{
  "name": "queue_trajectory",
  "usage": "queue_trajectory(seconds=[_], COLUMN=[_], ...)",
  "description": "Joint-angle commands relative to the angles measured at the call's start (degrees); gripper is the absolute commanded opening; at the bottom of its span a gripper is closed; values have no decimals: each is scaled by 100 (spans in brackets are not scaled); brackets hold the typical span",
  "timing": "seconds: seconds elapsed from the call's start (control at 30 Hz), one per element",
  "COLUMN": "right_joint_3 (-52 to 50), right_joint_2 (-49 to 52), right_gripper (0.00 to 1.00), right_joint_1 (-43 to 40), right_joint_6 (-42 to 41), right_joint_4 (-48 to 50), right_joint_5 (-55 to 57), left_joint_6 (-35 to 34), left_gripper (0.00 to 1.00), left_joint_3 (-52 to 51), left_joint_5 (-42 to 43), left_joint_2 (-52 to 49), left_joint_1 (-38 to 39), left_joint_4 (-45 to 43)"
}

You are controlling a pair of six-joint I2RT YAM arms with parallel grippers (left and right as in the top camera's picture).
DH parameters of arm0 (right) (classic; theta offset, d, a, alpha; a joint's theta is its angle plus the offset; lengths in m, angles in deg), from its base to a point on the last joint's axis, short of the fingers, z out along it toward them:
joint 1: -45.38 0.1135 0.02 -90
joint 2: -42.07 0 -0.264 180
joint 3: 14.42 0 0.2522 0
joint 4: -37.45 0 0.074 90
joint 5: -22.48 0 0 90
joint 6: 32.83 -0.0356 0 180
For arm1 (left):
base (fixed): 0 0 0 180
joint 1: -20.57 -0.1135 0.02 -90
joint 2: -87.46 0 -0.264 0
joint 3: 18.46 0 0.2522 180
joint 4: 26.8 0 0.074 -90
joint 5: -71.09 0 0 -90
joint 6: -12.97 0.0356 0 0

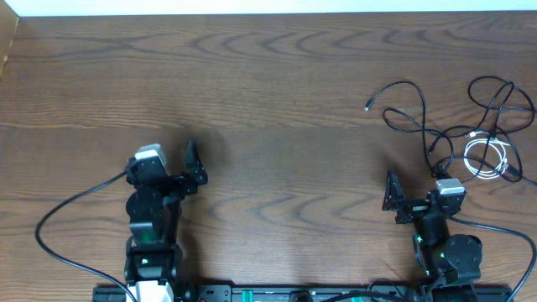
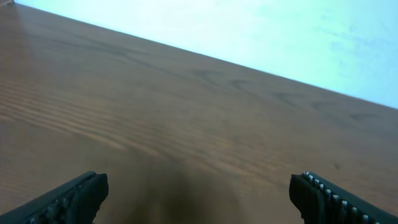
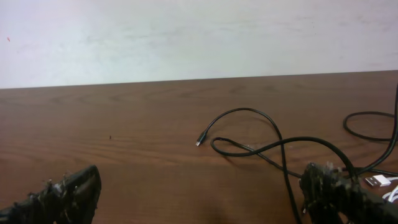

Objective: Untangle cables

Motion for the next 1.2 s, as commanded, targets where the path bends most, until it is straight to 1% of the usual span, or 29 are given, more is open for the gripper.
queue_trajectory(seconds=[0.0,0.2,0.4,0.6,0.8,1.0,1.17], right_joint_3=[-7,-7,-7,-7,-7,-7,-7], right_joint_2=[-31,-31,-31,-31,-31,-31,-31], right_gripper=[99,99,99,99,99,99,99], right_joint_1=[-4,-4,-4,-4,-4,-4,-4], right_joint_6=[-81,-81,-81,-81,-81,-81,-81], right_joint_4=[-24,-24,-24,-24,-24,-24,-24], right_joint_5=[-37,-37,-37,-37,-37,-37,-37], left_joint_6=[98,68,52,57,79,118,214], left_gripper=[99,99,99,99,99,99,99], left_joint_3=[-374,-868,-883,-883,-883,-883,-883], left_joint_5=[-74,-76,-76,-131,-273,-269,-295], left_joint_2=[173,494,761,1290,2321,3241,3722], left_joint_1=[13,13,17,17,17,20,96], left_joint_4=[-160,-354,85,1176,2369,2382,2385])
